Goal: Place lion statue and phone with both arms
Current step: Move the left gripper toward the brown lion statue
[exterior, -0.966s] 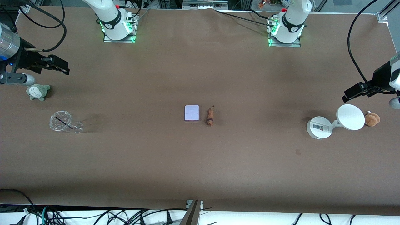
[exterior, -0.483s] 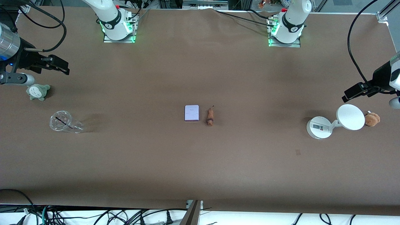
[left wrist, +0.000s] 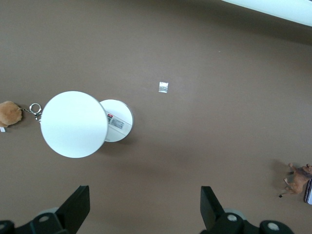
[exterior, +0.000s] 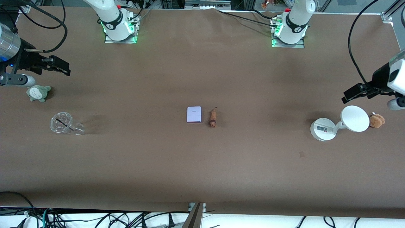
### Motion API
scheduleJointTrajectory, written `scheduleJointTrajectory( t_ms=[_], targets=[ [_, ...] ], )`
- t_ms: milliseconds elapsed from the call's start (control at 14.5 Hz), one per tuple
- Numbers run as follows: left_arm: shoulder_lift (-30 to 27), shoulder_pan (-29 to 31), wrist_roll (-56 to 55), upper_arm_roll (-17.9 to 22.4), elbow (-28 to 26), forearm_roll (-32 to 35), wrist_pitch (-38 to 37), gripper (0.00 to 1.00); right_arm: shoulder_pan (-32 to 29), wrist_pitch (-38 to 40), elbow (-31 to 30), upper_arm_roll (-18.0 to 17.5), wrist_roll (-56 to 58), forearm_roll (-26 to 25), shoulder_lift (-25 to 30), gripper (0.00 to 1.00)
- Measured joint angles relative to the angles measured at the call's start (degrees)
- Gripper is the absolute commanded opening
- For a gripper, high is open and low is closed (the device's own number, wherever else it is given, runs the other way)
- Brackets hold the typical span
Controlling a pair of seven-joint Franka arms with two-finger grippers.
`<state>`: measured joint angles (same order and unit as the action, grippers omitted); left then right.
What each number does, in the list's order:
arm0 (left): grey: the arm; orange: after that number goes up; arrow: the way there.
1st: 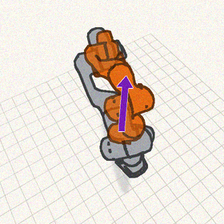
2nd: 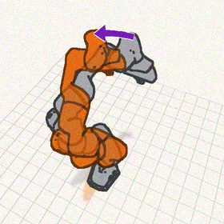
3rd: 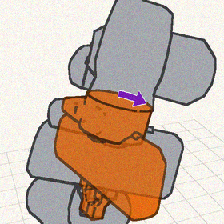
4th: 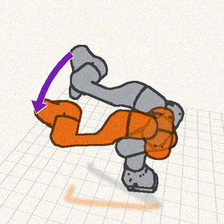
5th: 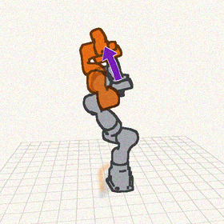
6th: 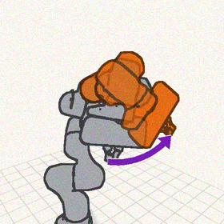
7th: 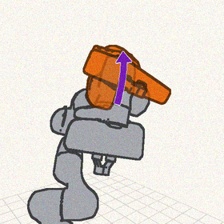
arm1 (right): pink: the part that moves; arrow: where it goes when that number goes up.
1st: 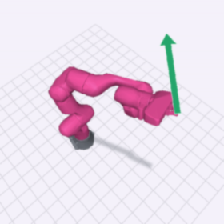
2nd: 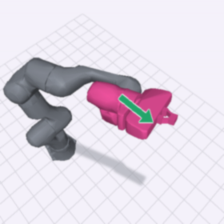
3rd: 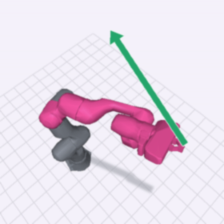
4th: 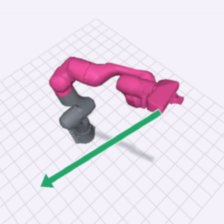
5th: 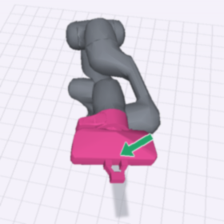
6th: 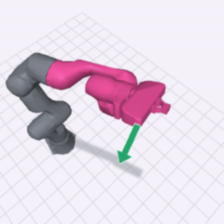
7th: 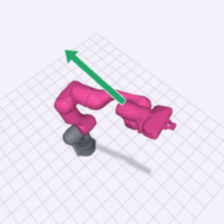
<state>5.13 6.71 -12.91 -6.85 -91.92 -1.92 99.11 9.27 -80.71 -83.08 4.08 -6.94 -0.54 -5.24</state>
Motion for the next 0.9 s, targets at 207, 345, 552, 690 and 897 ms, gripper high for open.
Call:
scheduleJointTrajectory(
  t_ms=[207, 345, 552, 690, 897],
  targets=[
    [0.57, -0.52, -0.01, -0.56, 0.00, 0.00, 0.00, 1.00, 0.44, -0.01, 0.00, -0.05, 0.00, 0.00, -0.01, 1.00],
    [0.88, -0.52, 0.00, -0.53, 0.00, 0.00, 0.00, 1.00, 0.55, -0.01, 0.00, -0.05, 0.00, 0.00, -0.01, 1.00],
    [1.49, -0.52, 0.01, -0.51, 0.00, 0.00, 0.00, 1.00, 0.54, -0.01, 0.00, -0.01, 0.00, -0.02, -0.04, 1.00],
    [1.71, -0.52, 0.02, -0.51, 0.00, 0.00, 0.00, 1.00, 0.48, -0.01, 0.00, 0.17, 0.03, -0.02, -0.11, 1.00],
    [1.86, -0.63, 0.06, -0.55, 0.02, 0.00, 0.00, 1.00, 0.46, -0.01, 0.00, 0.34, 0.47, -0.02, -0.30, 1.00]
  ],
)
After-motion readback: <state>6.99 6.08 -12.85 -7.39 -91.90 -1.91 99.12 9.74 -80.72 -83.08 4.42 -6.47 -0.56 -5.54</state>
